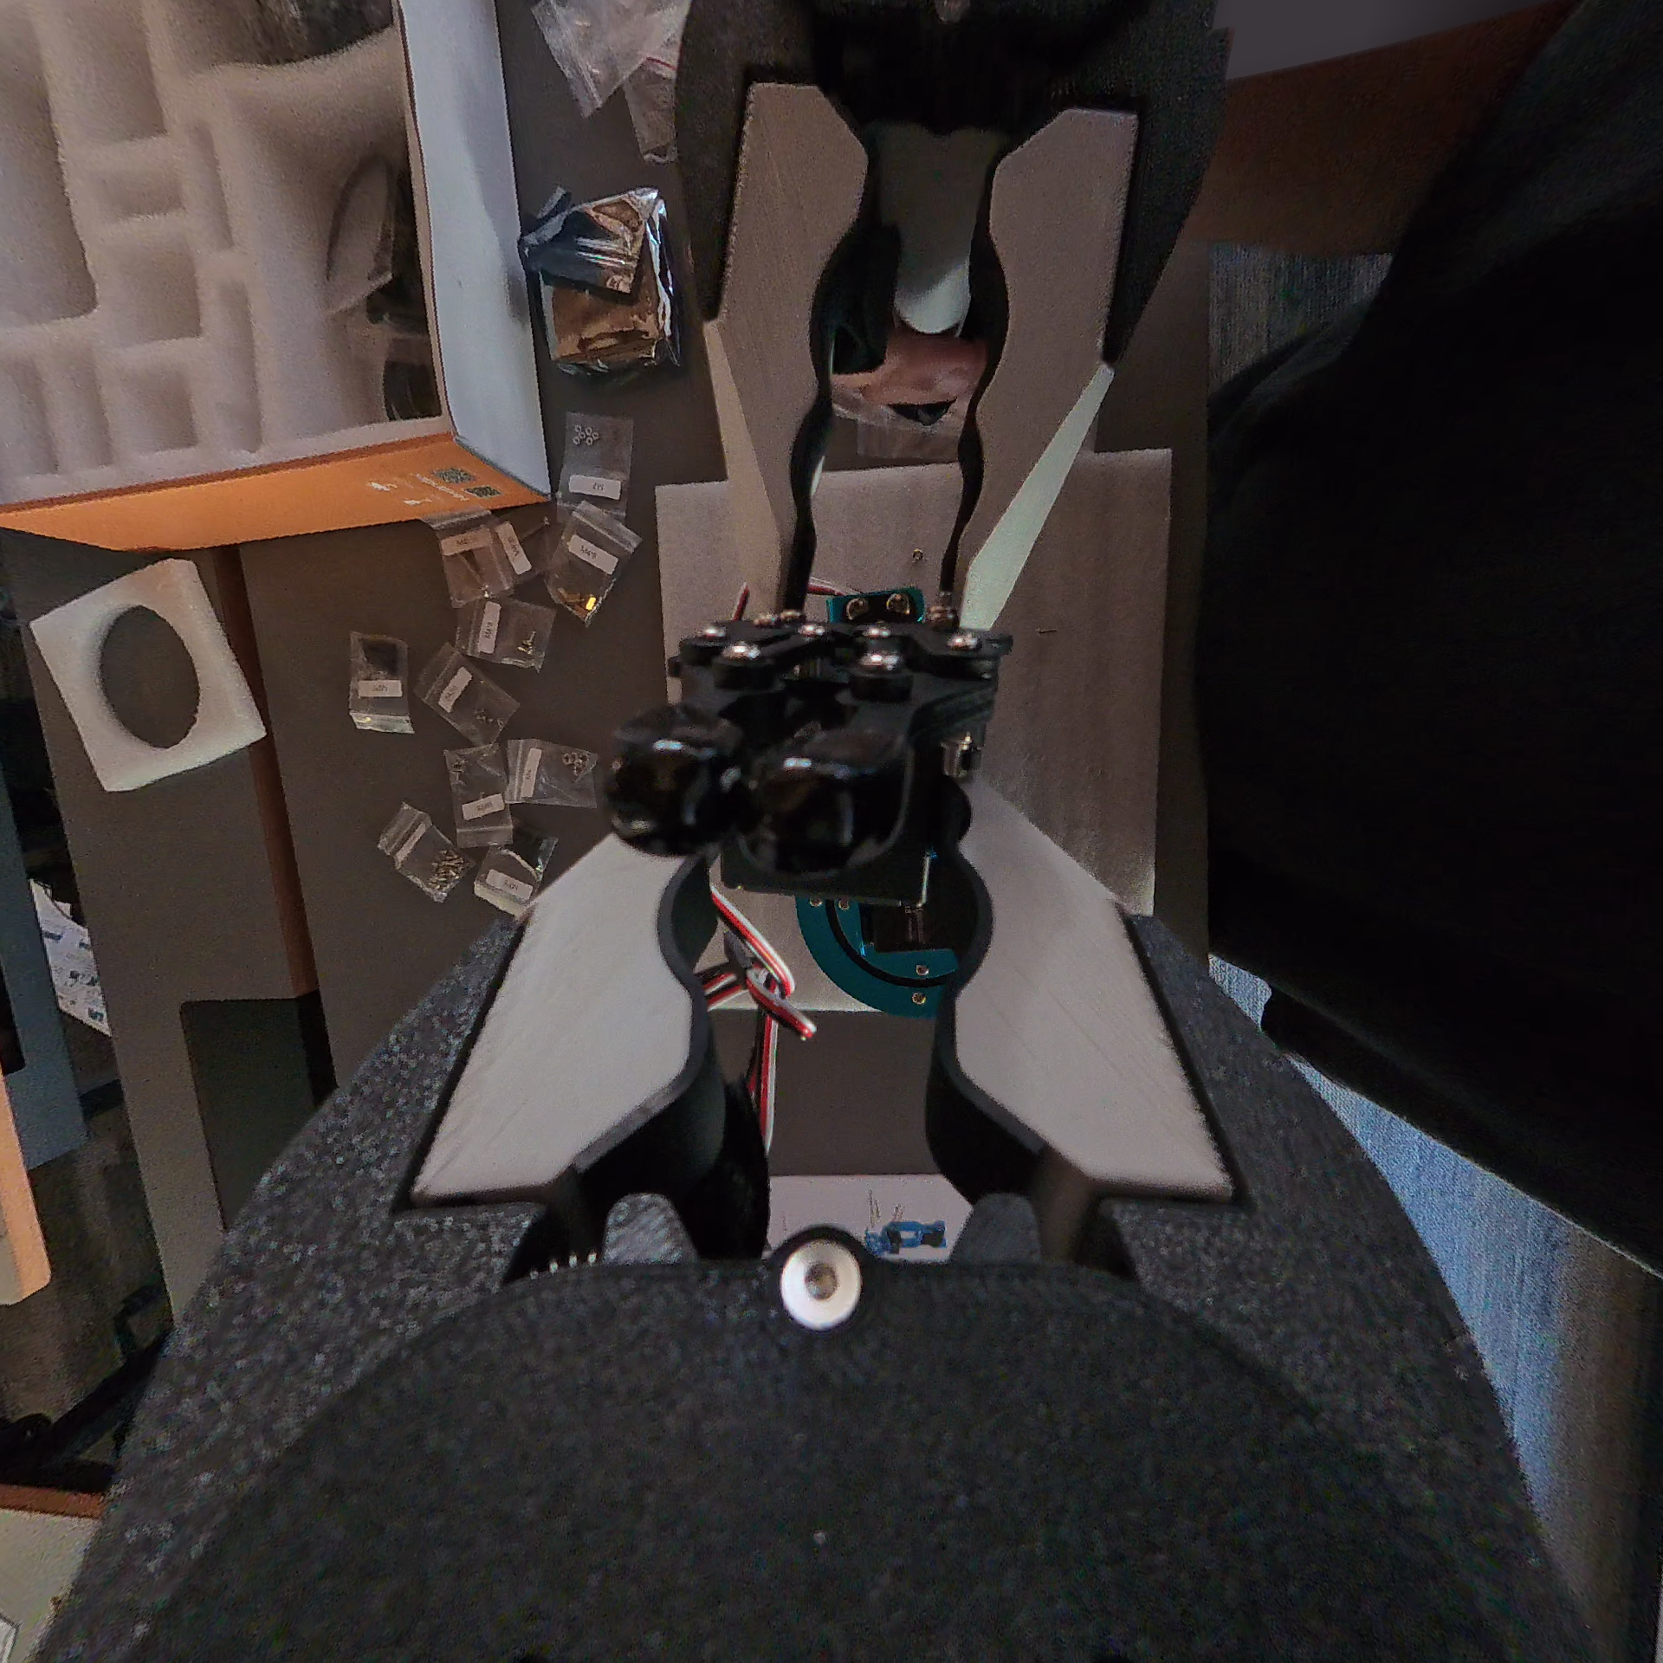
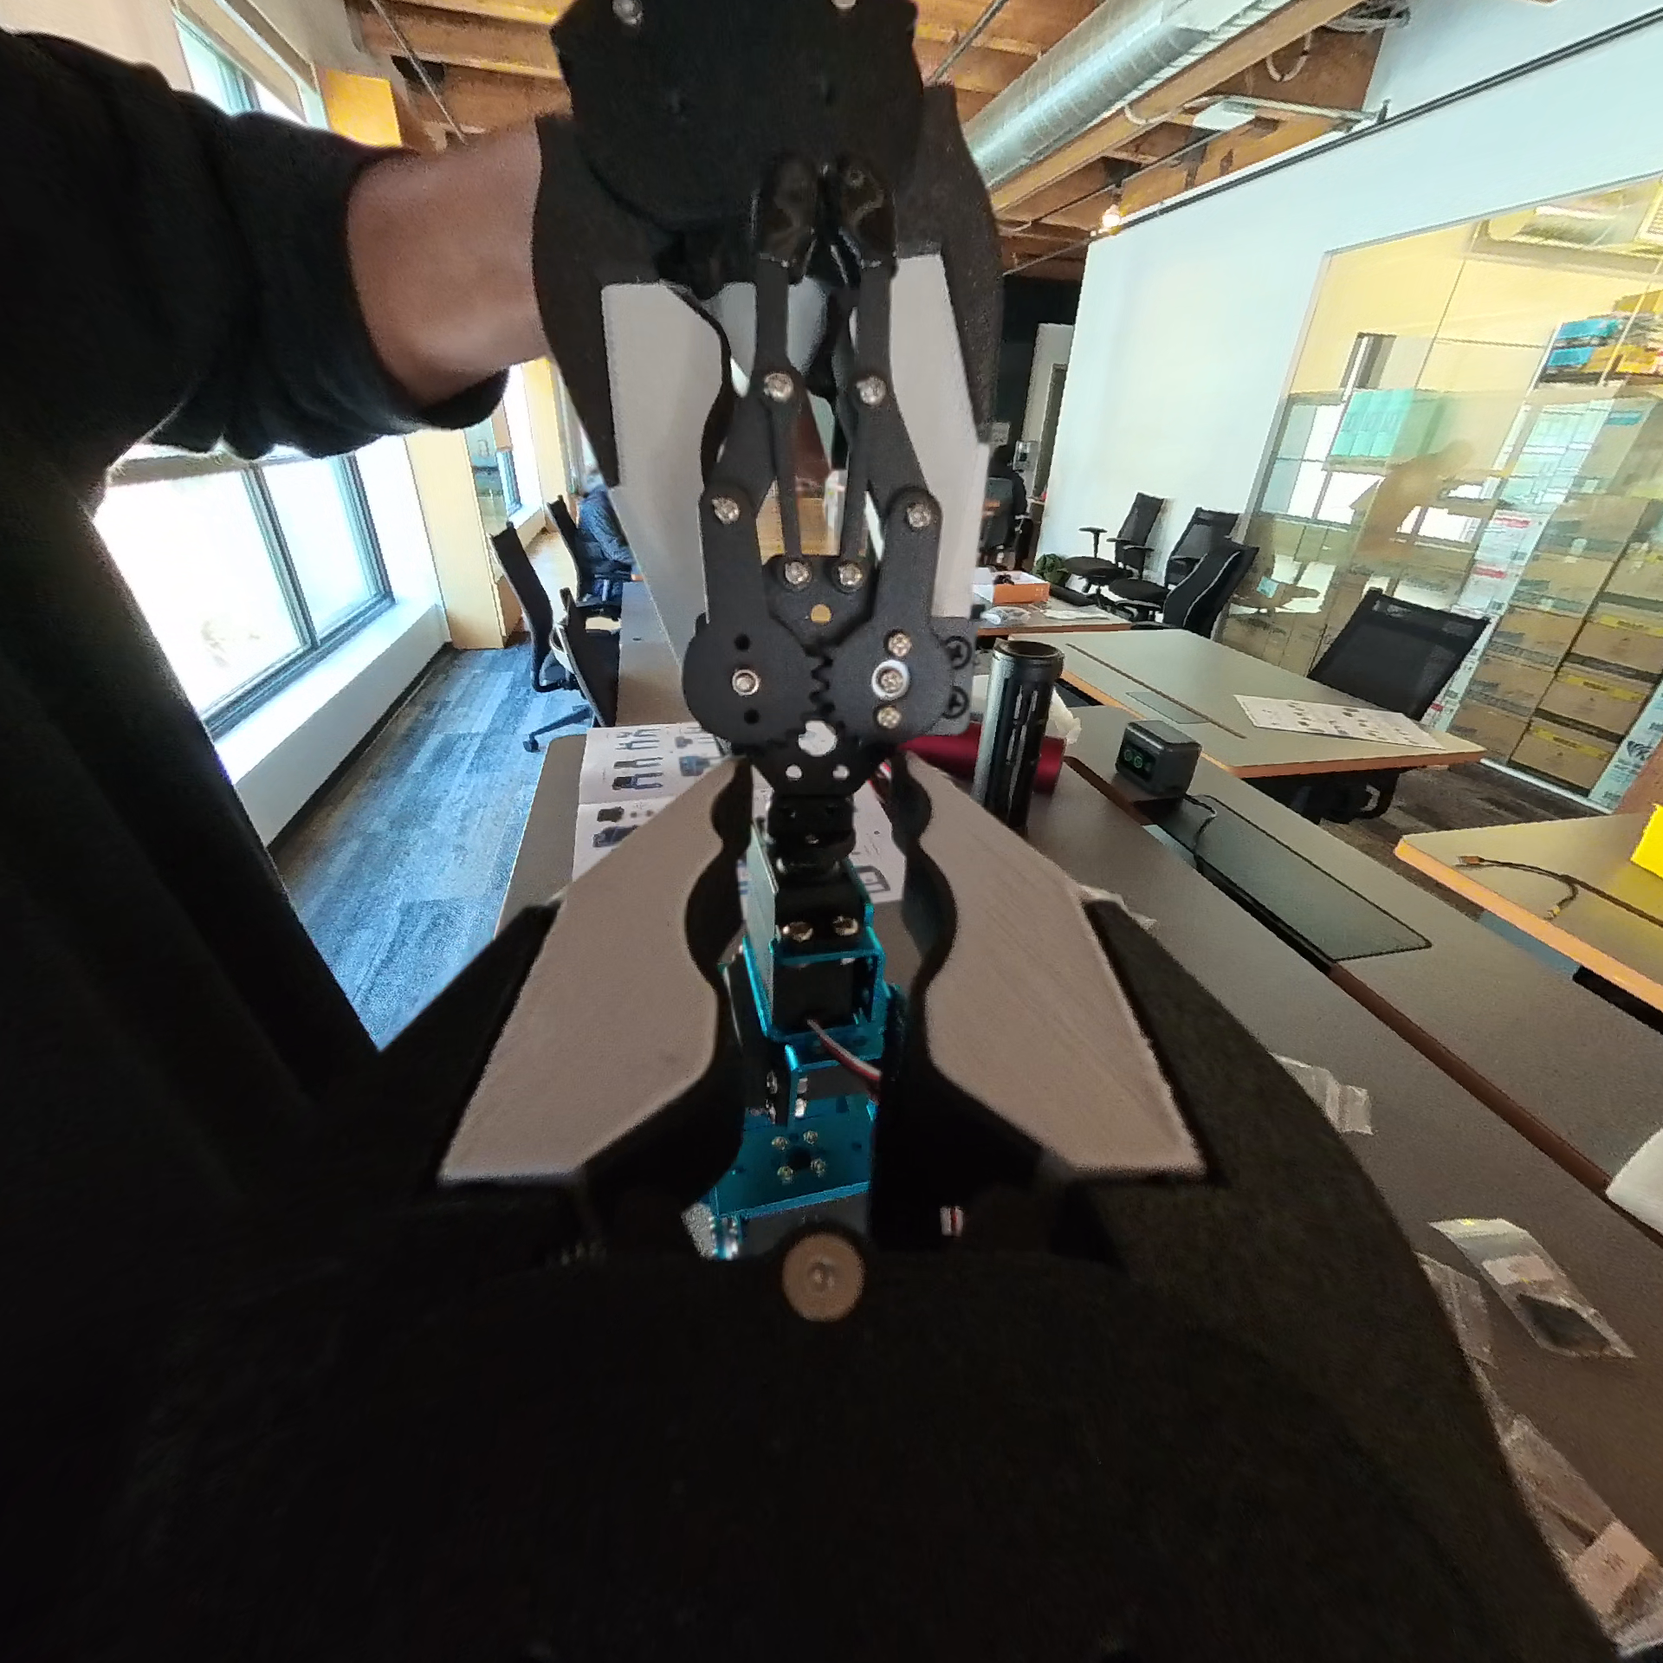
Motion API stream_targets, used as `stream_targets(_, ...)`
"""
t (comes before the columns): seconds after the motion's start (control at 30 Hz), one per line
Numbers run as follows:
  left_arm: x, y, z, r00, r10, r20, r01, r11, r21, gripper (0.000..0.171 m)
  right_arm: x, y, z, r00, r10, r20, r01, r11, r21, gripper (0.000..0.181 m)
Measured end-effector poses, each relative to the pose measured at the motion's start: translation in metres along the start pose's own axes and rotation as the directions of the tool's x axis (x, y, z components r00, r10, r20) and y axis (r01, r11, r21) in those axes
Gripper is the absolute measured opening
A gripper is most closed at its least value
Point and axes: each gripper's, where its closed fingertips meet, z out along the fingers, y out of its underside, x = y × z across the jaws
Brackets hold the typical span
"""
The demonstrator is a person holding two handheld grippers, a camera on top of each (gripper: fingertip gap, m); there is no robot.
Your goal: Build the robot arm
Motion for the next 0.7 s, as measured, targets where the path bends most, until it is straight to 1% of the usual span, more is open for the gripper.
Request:
stream_targets(0.2,0.0025,-0.0004,-0.0012,1.000,-0.011,-0.017,0.011,1.000,-0.024,0.046,-0.0032,0.0030,0.0002,0.998,0.052,0.036,-0.052,0.999,0.001,0.024)
stream_targets(0.47,0.0021,0.0000,0.0019,0.996,-0.078,-0.044,0.077,0.996,-0.033,0.045,-0.0010,0.0087,0.0000,0.996,0.081,0.045,-0.080,0.997,-0.012,0.018)
stream_targets(0.7,0.0028,0.0016,-0.0011,0.997,-0.054,-0.054,0.047,0.991,-0.123,0.046,-0.0023,0.0085,0.0015,0.996,0.071,0.062,-0.069,0.997,-0.027,0.018)
